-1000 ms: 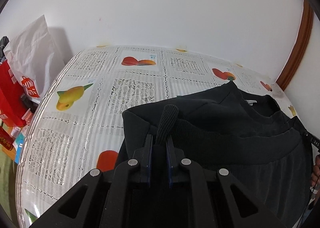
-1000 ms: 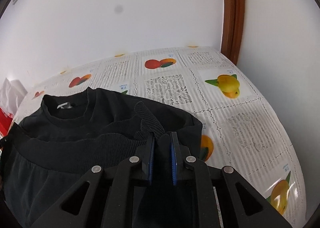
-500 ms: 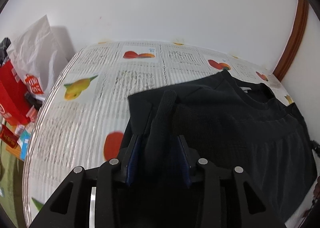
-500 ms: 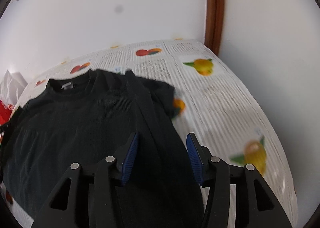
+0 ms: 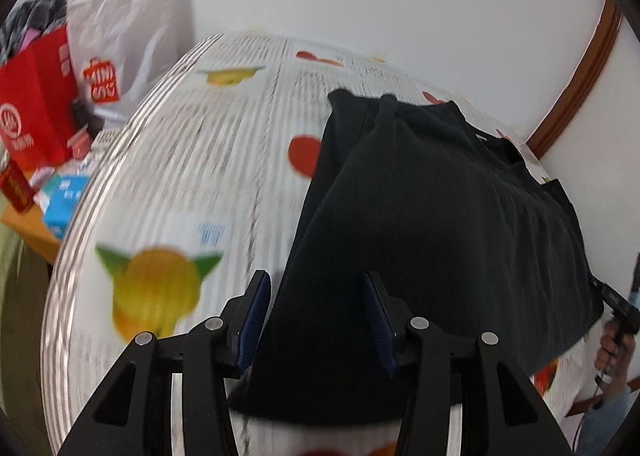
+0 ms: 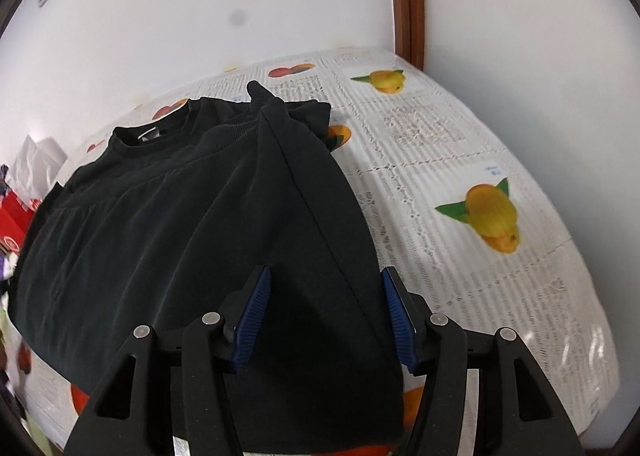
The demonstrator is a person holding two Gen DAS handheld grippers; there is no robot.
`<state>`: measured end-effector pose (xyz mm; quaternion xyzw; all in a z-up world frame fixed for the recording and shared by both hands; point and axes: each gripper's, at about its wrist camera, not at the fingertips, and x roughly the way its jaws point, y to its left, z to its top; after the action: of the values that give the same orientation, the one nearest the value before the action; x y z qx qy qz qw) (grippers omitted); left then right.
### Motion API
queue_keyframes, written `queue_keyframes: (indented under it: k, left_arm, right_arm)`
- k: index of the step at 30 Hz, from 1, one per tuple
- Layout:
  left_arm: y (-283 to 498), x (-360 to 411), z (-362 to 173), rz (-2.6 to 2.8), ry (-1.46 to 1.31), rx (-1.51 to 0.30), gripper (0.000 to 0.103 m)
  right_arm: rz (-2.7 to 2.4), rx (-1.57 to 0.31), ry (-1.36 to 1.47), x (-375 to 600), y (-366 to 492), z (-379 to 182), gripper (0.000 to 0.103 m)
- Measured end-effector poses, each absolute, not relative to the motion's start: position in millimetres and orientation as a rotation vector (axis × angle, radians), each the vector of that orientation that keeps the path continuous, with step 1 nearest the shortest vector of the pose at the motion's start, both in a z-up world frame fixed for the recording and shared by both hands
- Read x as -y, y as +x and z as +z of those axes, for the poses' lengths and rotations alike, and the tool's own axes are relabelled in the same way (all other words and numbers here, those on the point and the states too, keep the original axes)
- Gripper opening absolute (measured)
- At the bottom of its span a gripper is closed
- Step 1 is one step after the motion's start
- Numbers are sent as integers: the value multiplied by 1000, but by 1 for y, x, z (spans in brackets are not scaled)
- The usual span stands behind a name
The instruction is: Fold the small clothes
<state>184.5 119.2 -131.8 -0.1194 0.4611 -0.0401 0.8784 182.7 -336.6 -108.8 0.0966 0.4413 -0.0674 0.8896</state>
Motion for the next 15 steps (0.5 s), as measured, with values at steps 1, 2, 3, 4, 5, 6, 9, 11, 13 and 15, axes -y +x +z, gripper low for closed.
queue_keyframes:
  k: [1,2,3,4,5,6,9,11,13,15]
  left_arm:
    - [180,-120,-133,-90,-252,-963,45]
    - [176,-120,-134,-97,-248,-965,45]
    - [175,-120,-135,-98,-243,-966,45]
    - [173,-121,-136,-98,-246,-962,45]
    - [172,-122,-137,-97,-259,-960,44]
    - [172,-123,-137,-101,-283,-960,35]
    - [170,-116,-137,-126,-309,-957,20]
    - [172,-99,-133,-144,-248,-947,18]
    - [171,-82,-131,-153,-202,-940,18]
    - [172,-67,-130,-156,-169,-931,18]
  right_arm:
    - [-138,-927,210,337,186,-111,55]
    - [-134,-939,222,337,189,-114,54]
    - [-120,-945,240,337,193,-115,46]
    - [-94,-947,253,336,195,-115,32]
    - [-73,-946,254,334,197,-114,28]
    - [-73,-939,231,332,198,-111,16]
    - [-74,-909,209,340,201,-102,9]
    - [-75,-902,211,347,203,-99,9]
    - [-124,-890,151,355,206,-96,7]
    - [-168,-885,114,367,210,-95,7]
